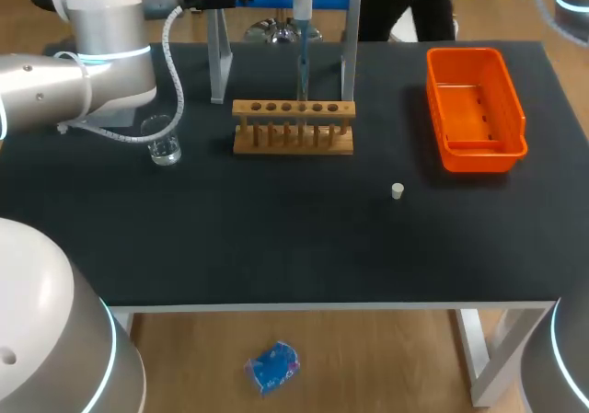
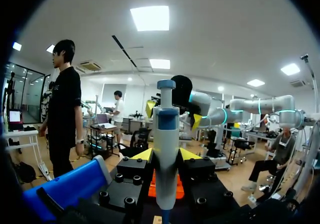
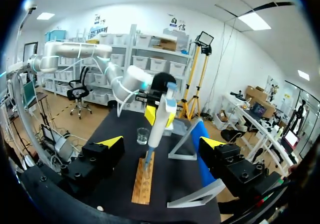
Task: Invert the test tube, pick up the pipette, mount the tip to pipette, aspirate from beaker and dispense into the tube, eject the tip, return the pipette, and cap with the stopper.
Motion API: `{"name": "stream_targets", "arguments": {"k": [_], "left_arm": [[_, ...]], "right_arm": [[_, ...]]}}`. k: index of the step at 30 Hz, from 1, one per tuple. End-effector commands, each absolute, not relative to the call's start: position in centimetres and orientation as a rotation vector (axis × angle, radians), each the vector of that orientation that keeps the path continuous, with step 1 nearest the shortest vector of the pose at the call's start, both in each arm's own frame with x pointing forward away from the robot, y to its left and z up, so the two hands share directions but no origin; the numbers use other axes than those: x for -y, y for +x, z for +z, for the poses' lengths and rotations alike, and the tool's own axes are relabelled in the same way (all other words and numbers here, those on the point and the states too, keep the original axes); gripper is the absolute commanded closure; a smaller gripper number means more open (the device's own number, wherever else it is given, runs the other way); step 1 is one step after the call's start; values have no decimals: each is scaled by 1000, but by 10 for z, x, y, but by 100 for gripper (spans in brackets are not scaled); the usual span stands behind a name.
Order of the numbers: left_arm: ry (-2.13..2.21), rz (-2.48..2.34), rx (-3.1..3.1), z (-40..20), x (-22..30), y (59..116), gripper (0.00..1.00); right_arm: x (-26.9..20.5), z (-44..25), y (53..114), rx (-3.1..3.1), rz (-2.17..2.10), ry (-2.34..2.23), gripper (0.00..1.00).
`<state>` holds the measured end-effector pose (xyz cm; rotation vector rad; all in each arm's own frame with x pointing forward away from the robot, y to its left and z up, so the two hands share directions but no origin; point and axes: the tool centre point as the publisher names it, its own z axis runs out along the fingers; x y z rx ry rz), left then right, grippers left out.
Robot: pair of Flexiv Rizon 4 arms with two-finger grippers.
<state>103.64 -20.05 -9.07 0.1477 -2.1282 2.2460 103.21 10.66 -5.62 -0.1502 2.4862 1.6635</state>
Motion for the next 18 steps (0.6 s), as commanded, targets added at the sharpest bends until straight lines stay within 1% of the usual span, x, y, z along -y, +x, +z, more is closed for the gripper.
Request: {"name": "stream_targets", "arguments": {"k": [1, 3, 11, 18], "left_arm": [[149, 2248, 2128, -90, 201, 1036, 100], [149, 2248, 2128, -90, 201, 1036, 100], [149, 2248, 2128, -90, 201, 1036, 100], [149, 2248, 2128, -90, 201, 1036, 100]], "right_arm": [[-108, -36, 1035, -2503, 1660, -185, 0], [-111, -28, 1034, -2504, 1666, -195, 0], [-122, -1, 1033, -2454, 1918, -228, 0], [-122, -1, 1033, -2454, 1918, -228, 0]]}}
